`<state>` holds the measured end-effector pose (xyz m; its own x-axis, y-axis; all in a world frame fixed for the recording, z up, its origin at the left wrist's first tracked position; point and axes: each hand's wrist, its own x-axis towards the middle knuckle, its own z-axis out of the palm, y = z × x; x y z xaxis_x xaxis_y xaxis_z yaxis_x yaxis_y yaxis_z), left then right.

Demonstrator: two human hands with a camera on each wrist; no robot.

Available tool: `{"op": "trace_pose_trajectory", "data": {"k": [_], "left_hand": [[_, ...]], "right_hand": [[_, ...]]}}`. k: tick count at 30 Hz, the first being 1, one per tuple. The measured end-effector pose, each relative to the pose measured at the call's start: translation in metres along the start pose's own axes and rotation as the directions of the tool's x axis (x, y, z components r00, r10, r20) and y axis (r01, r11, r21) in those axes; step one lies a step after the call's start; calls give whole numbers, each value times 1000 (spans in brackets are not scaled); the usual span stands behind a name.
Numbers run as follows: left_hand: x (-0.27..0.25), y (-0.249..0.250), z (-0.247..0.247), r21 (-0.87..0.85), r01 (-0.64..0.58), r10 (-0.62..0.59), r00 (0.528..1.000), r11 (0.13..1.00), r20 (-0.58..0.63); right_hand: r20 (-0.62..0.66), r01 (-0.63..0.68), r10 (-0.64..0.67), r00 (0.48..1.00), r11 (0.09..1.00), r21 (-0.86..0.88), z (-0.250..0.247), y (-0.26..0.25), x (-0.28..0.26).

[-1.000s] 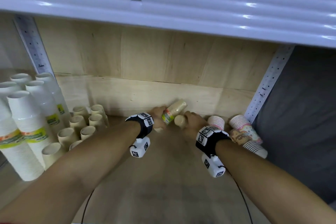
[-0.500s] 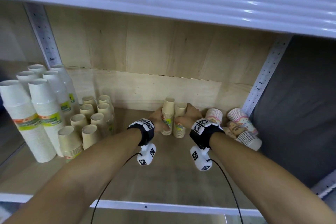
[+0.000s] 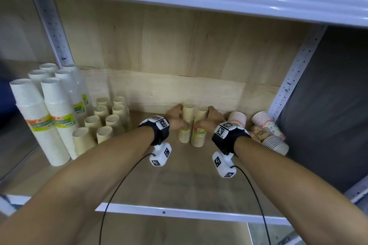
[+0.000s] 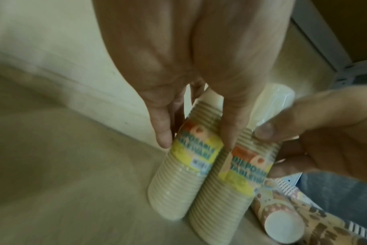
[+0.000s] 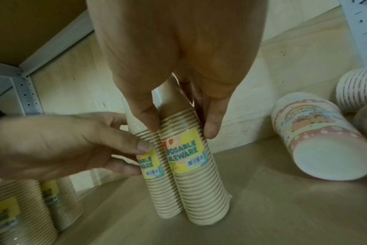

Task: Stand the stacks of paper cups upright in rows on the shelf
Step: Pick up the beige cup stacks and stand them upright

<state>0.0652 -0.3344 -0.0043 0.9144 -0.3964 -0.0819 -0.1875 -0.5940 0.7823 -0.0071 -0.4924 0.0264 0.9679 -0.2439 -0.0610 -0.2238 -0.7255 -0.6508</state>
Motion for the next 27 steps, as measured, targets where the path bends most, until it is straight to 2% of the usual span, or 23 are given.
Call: {"op": "trace_pose_trajectory", "data": {"k": [4,7,11,13,20,27], "left_hand": [[3,25,-23,95,-48,51,998,994,-28],[2,44,-32,224,-79,75,997,971,26],[-1,64,-34,470,-156,114,987,868,117],[0,68,-32,531,-162,112,986,832,125],[-2,78,-30,598,-183,121,982,781,143],[-20,91,-42,665,-160,38,980,729,195]], "right_hand": [[10,52,-51,999,999,-17,-11,-7,2],[19,119,-118,993,988,-99,-23,-17,4],[80,181,-167,983,956,-232,-37,-27,5],[118,200,-172,978,938,-283,-42,-30,4],[159,243,-199,967,906,-346,-45,-35,1],[206,281,-210,956,854,-438,-47,-49,-13]]}}
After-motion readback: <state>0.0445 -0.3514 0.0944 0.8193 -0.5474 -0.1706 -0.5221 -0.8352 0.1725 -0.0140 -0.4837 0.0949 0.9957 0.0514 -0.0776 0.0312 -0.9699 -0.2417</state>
